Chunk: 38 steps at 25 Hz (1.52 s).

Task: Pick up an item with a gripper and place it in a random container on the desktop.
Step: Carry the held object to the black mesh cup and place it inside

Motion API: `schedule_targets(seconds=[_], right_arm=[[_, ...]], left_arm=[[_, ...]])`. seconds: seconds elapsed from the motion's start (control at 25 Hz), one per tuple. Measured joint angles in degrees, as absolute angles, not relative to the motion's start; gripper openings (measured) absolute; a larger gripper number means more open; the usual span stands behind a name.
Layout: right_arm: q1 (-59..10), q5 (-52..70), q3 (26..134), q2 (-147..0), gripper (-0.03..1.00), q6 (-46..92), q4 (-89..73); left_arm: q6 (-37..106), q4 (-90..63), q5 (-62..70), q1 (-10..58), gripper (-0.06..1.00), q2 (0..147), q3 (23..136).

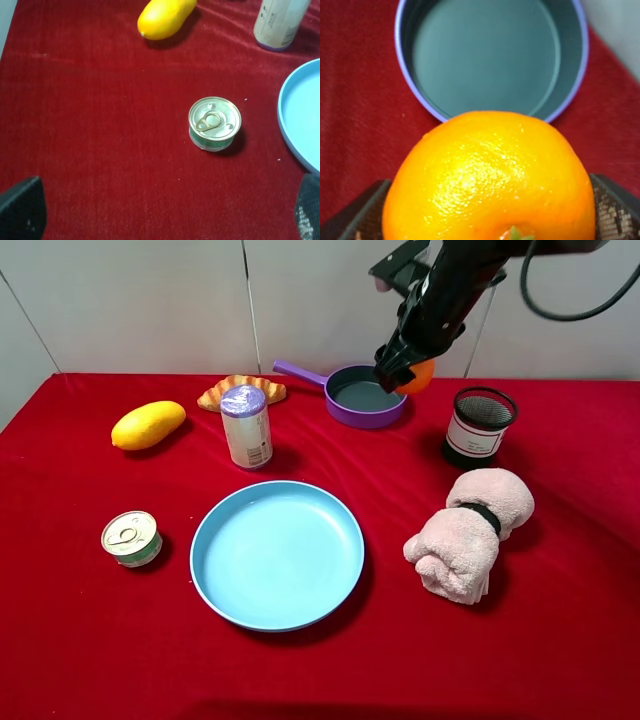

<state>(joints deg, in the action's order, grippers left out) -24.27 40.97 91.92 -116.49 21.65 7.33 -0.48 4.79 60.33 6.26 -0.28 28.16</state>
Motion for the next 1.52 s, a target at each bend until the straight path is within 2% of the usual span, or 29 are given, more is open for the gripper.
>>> schedule_targets(seconds=[0.52,1.16,1.52], right_arm=[[-21.8,50.6,92.1,-114.1,0.55,21.7,9.2],[-13.8,52.1,90.9,-114.0,0.55,21.7,8.4],[-12.4,52.2,90.8,-114.0,0.55,21.7,5.8]], left_arm=[[-0.5,4.8,60.3,6.3,0.99,-0.3,28.2],[-0.5,4.8,60.3,6.3,0.99,-0.3,28.2],[-0.5,4.8,60.3,6.3,0.99,-0.3,28.2]])
